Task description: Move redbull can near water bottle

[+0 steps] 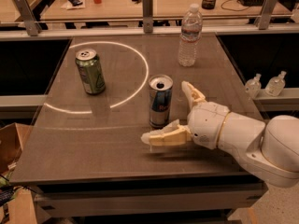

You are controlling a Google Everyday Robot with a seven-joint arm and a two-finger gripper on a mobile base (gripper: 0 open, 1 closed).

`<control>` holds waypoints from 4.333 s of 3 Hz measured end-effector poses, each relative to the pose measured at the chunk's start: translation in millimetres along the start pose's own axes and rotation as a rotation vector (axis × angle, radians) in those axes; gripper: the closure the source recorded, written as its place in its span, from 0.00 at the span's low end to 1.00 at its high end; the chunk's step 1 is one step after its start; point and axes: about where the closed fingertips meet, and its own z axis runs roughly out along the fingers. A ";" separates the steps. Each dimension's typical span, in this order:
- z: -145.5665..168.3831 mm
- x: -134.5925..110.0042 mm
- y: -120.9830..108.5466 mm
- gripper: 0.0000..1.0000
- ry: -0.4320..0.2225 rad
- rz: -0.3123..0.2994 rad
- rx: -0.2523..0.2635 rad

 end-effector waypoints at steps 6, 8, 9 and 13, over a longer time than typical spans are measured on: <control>-61.8 -22.6 -90.5 1.00 0.083 -0.162 0.280; -106.4 -23.4 -120.0 1.00 0.142 -0.183 0.392; -104.8 -20.4 -123.5 1.00 0.161 -0.165 0.425; -70.4 -22.2 -236.3 1.00 0.138 -0.010 0.767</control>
Offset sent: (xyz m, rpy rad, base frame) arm 0.0161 -0.0037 -0.0082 0.0016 0.0563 -0.0108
